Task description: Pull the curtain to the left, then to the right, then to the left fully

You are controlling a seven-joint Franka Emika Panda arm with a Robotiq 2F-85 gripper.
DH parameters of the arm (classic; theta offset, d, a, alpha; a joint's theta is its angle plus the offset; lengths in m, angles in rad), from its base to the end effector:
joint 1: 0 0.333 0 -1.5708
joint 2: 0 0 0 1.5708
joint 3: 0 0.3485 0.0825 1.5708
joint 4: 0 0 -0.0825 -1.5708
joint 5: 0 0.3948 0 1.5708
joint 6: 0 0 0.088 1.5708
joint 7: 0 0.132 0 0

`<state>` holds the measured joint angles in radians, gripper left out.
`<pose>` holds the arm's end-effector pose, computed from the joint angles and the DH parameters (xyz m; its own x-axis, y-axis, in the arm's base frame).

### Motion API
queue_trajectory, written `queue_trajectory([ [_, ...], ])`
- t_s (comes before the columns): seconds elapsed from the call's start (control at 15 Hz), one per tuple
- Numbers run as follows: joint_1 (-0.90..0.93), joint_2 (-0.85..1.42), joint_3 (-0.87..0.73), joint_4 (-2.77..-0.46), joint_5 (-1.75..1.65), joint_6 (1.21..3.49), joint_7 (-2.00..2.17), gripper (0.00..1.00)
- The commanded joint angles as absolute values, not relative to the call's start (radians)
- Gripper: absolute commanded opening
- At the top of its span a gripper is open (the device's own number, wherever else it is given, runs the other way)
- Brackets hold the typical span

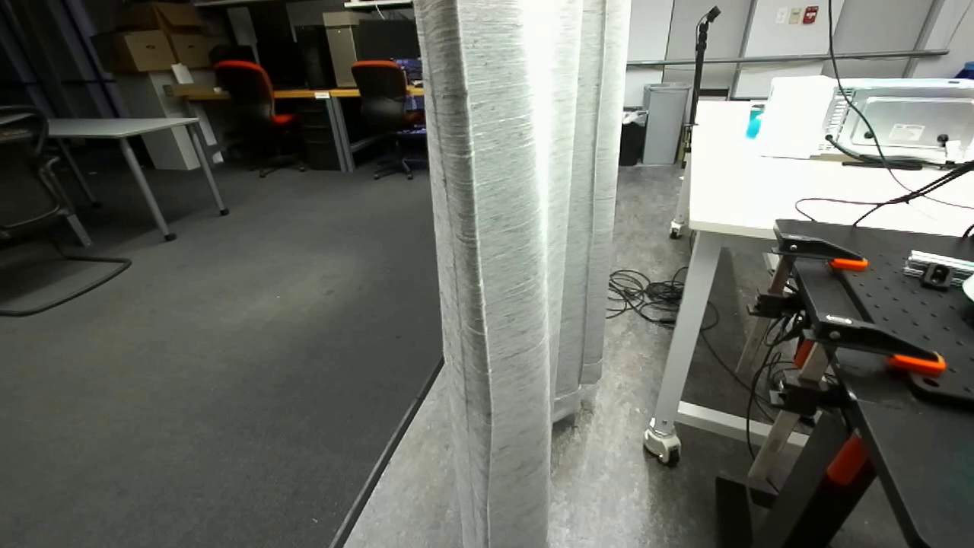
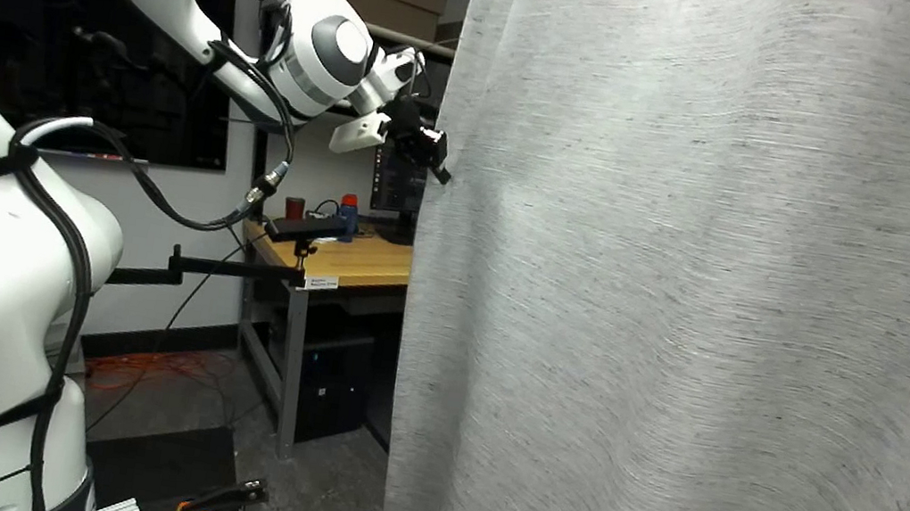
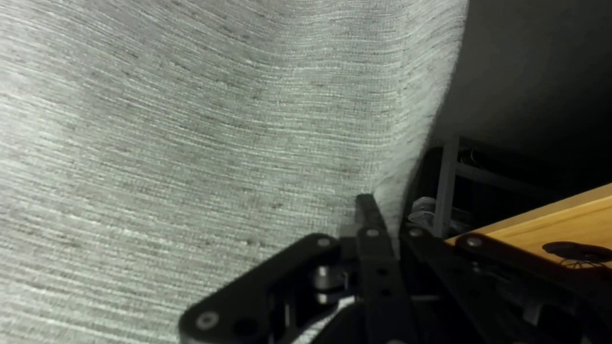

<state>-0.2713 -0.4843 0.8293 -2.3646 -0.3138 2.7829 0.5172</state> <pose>0.4038 0.3172 0.5367 0.5808 0.3544 0.7328 0.2438 -0.9347 0.2588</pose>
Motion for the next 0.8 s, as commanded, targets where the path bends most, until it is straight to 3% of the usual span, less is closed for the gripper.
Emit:
queue_trajectory([
  [0.0,-0.196,-0.421,0.793,-2.401,-0.268,2.701,0.487,0.29],
  [0.07,-0.184,-0.408,0.786,-2.407,-0.267,2.677,0.49,0.06],
  [0.13,-0.172,-0.39,0.782,-2.416,-0.27,2.667,0.494,0.07],
  [0.27,-0.146,-0.351,0.766,-2.43,-0.273,2.65,0.492,0.0],
  [0.73,-0.049,-0.284,0.647,-2.443,-0.268,2.604,0.495,0.0],
])
